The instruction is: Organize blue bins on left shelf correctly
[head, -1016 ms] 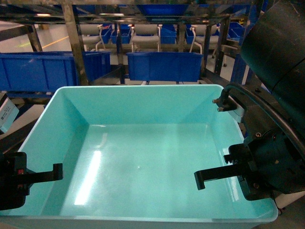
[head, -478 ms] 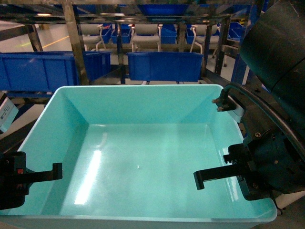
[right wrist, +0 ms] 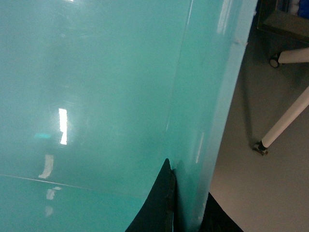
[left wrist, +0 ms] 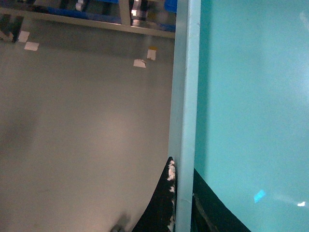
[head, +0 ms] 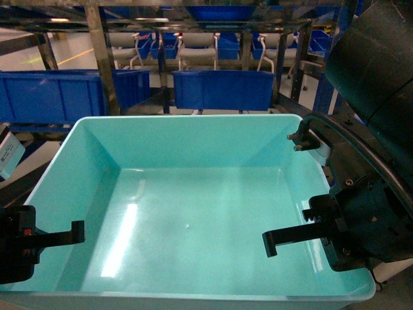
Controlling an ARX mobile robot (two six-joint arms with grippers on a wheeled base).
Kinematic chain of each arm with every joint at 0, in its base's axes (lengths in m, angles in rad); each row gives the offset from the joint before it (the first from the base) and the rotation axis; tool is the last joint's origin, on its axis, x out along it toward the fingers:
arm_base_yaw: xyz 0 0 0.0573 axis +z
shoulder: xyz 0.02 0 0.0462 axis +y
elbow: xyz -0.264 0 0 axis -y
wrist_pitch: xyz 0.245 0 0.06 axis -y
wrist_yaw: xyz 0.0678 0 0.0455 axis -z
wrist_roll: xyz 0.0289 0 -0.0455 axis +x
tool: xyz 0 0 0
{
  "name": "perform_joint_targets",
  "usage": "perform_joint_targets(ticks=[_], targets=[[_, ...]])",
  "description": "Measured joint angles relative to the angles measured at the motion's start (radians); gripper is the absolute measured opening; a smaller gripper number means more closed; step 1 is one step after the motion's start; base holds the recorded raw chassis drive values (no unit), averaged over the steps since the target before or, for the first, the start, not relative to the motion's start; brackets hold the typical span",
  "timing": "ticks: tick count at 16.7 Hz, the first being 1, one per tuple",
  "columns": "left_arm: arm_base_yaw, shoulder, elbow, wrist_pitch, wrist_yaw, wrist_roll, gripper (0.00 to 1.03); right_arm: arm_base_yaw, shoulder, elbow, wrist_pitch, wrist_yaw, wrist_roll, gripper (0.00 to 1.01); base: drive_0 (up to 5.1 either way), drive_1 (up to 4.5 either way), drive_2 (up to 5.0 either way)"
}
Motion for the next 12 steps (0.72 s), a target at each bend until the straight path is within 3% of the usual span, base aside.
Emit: perform_joint_targets(ticks=[12], targets=[[0.0,0.0,0.0,0.0,0.0,0.0,0.02,0.0,0.0,0.0,0.0,0.0,0.0,0.02,0.0,0.0,0.0]])
